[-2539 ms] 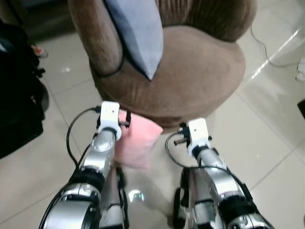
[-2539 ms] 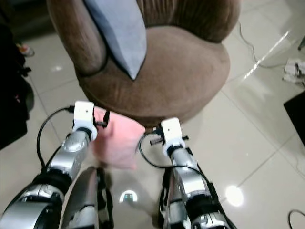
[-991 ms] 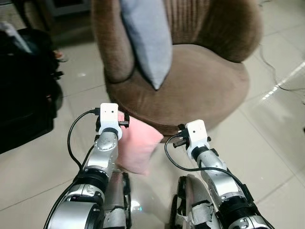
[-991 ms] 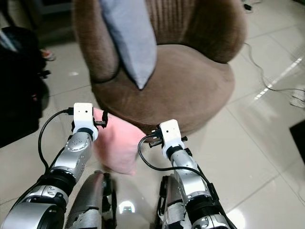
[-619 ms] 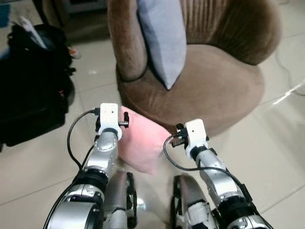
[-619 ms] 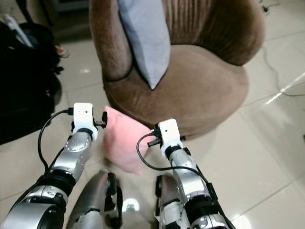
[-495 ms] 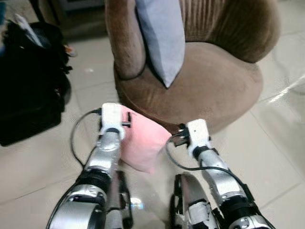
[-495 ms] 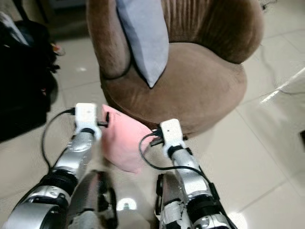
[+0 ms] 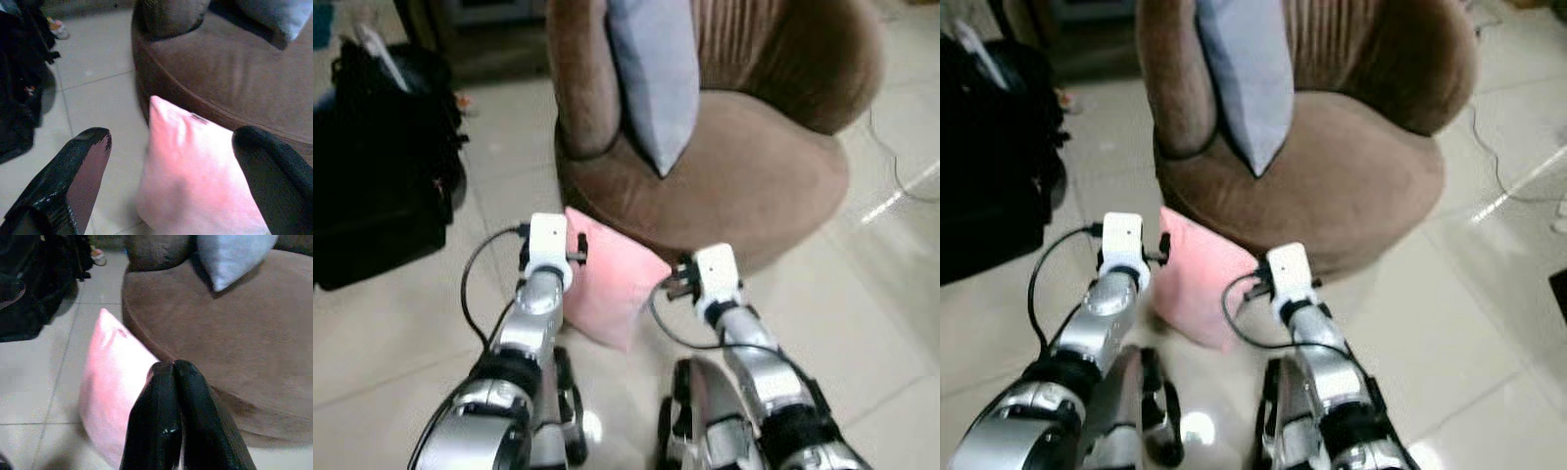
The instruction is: Move the pillow to the sofa from floor
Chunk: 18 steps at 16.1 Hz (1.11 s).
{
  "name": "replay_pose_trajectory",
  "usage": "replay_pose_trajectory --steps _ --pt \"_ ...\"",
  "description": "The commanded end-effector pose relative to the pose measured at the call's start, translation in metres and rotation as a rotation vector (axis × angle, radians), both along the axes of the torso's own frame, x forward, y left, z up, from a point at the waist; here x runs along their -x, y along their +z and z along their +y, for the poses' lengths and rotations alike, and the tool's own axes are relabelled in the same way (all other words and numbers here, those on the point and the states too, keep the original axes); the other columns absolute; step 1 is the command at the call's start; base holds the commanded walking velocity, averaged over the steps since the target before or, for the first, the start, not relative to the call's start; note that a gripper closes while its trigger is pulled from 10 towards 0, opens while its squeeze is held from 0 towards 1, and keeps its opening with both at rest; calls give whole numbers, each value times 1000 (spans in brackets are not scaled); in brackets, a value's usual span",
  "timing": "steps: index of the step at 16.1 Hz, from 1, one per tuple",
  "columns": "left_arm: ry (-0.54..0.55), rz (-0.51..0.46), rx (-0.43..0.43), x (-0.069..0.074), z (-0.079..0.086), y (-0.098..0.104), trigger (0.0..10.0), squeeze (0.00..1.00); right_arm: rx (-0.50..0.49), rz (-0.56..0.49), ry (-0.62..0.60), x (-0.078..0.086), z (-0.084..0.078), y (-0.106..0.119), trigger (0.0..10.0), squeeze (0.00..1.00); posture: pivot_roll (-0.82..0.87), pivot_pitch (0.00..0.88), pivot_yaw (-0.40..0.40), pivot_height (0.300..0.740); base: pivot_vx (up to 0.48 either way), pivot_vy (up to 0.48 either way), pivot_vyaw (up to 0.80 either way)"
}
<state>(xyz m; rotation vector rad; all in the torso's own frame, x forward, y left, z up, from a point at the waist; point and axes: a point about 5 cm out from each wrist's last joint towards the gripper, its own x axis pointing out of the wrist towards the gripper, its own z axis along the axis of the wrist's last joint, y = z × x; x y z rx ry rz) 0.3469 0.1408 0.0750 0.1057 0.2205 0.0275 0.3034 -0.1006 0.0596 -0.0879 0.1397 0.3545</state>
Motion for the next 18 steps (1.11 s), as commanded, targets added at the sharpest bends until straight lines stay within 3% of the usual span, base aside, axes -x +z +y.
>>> replay_pose_trajectory --steps 1,5,9,16,18 --pt "-13 12 -19 4 -2 -5 10000 0 10 24 -17 4 -6 -6 10000 0 -44 229 -69 633 0 0 0" --pt "-31 29 -4 2 -2 -5 10000 0 4 21 -22 4 -6 -5 10000 0 -46 233 -63 633 0 0 0" --pt "-57 31 -9 1 -5 -4 10000 0 1 21 -25 4 -5 -5 10000 0 -48 234 -59 633 480 0 0" --pt "-78 18 -57 2 -7 -3 10000 0 0 24 -22 5 -3 -6 10000 0 -48 237 -56 633 0 0 0" --pt "-77 20 -67 2 -7 -4 10000 0 2 25 -19 6 -3 -6 10000 0 -47 239 -58 633 0 -465 0"
